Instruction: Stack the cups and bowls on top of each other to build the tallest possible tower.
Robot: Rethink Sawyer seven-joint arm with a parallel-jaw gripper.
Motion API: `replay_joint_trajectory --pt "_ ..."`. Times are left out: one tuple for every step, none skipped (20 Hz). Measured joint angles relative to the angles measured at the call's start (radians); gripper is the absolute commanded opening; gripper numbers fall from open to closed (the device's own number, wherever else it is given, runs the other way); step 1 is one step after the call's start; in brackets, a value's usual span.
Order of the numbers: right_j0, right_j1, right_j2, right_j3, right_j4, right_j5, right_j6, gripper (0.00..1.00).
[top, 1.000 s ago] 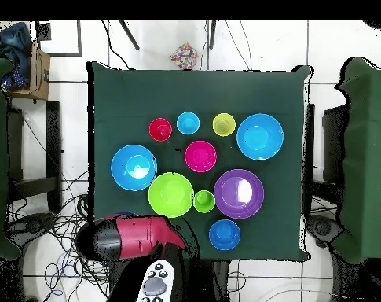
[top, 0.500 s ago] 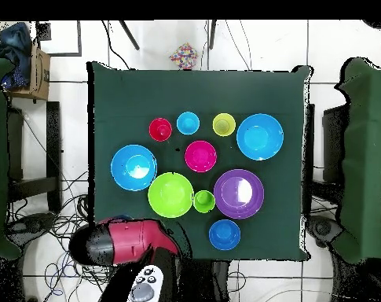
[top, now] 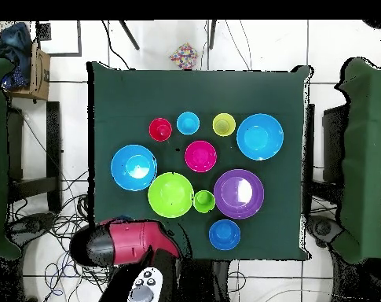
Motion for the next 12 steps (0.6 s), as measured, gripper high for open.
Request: replay_joint_trajectory --pt "0.0 0.0 -0.002 0.0 0.0 0.0 0.0 1.0" --pt "0.0 0.0 -0.005 0.0 0.0 0.0 0.0 1.0" --pt "0.0 0.0 -0.007 0.0 0.0 0.0 0.0 1.0" --pt "0.0 0.0 -0.008 0.0 0.0 0.0 0.0 1.0" --pt "0.0 0.0 -0.009 0.0 0.0 0.0 0.0 1.0" --pt "0.0 0.0 -0.01 0.0 0.0 0.0 0.0 1.0" --pt "0.0 0.0 -0.01 0.0 0.0 0.0 0.0 1.0" --pt "0.0 0.0 -0.01 0.0 0.0 0.0 0.0 1.0" --pt "0.0 0.0 -0.01 0.0 0.0 0.0 0.0 1.0" --pt "0.0 0.0 -0.01 0.0 0.0 0.0 0.0 1.0" --pt "0.0 0.0 -0.01 0.0 0.0 0.0 0.0 1.0" --pt "0.0 0.0 -0.01 0.0 0.0 0.0 0.0 1.0"
